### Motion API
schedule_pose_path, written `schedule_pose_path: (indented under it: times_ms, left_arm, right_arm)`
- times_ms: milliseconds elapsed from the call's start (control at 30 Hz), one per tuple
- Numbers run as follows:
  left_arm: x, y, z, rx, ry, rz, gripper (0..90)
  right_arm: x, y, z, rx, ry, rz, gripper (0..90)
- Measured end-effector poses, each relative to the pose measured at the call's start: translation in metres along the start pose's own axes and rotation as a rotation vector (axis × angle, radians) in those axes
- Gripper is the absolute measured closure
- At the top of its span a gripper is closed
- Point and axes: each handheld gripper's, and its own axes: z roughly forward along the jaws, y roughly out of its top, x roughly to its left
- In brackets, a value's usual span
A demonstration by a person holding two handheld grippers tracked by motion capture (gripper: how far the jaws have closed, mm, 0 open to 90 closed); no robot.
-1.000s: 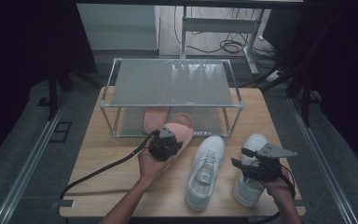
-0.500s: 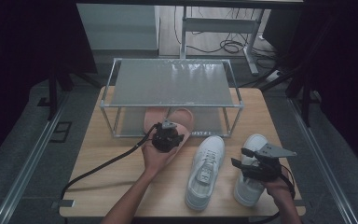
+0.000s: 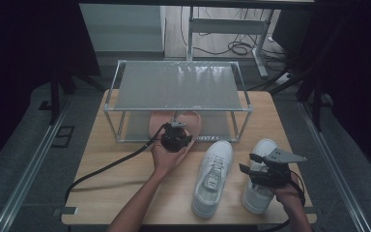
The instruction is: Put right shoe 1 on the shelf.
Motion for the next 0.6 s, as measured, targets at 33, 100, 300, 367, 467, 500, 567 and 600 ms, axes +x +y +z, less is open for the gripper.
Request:
schedule_pose_path:
  times_ms: [33, 100, 300, 367, 467, 500, 567, 600]
  left_arm:
    - [-0.001, 0.002, 0.002, 0.001, 0.003, 0.005, 82.6]
    - [0.001, 0.004, 0.006, -0.002, -0.01, -0.019, 82.6]
    - [0.008, 0.004, 0.019, -0.004, 0.032, -0.037, 82.2]
    - [0.009, 0.005, 0.02, -0.017, 0.042, -0.049, 81.8]
    - [0.012, 0.008, 0.025, -0.033, 0.047, -0.075, 80.3]
    - [0.012, 0.009, 0.026, -0.034, 0.046, -0.089, 79.8]
    - [0.014, 0.01, 0.028, -0.028, 0.056, -0.083, 79.5]
    - [0.015, 0.011, 0.029, -0.027, 0.058, -0.083, 79.1]
  right_arm:
    - [0.0, 0.0, 0.0, 0.0, 0.0, 0.0, 39.8]
    - [0.0, 0.0, 0.0, 0.0, 0.001, 0.001, 39.8]
    - [-0.001, -0.001, 0.001, -0.002, 0.0, 0.004, 39.8]
    - [-0.001, -0.001, 0.001, -0.001, -0.001, 0.005, 39.8]
    - [-0.001, -0.001, 0.001, -0.003, -0.001, 0.004, 39.8]
    - [-0.001, -0.001, 0.001, -0.002, -0.002, 0.004, 39.8]
    - [0.0, -0.001, 0.001, 0.001, -0.001, 0.003, 39.8]
    - [0.0, -0.001, 0.001, 0.001, 0.0, 0.002, 39.8]
